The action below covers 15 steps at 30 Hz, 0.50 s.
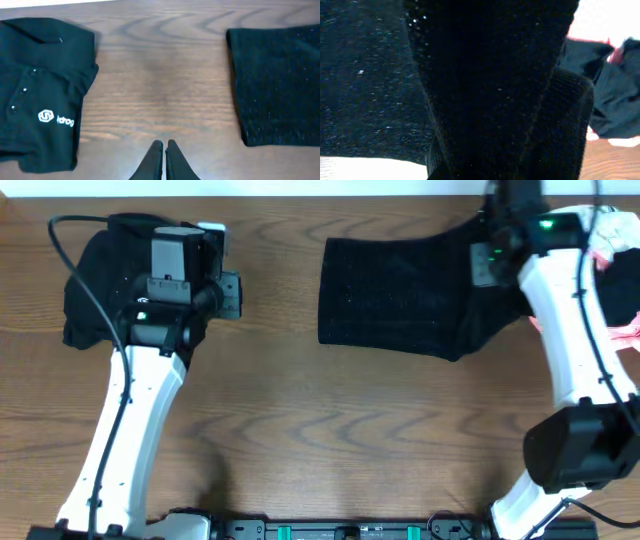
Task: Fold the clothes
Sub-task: 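Press the folded shirt flat with the right gripper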
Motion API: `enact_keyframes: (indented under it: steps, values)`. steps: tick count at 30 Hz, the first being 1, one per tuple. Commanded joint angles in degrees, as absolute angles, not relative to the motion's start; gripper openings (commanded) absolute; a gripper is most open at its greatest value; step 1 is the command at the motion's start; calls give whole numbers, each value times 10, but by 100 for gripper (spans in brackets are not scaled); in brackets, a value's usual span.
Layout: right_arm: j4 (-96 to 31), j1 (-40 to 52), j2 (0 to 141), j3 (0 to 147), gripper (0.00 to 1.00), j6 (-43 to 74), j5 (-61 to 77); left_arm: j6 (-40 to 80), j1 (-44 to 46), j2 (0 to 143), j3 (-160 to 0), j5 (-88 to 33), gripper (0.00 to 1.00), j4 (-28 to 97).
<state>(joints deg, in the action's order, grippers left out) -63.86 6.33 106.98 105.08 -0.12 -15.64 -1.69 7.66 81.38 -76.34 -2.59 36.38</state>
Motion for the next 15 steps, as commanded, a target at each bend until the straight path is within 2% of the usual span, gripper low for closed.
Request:
enact_keyframes:
  steps: [1, 15]
  values:
    - [-629, 116, 1065, 1071, 1, 32, -208, -16, 77, 793, -765, -25, 6, 378]
    - [-534, 243, 1160, 1071, 1, 90, -174, -16, 77, 782, -765, -25, 6, 411]
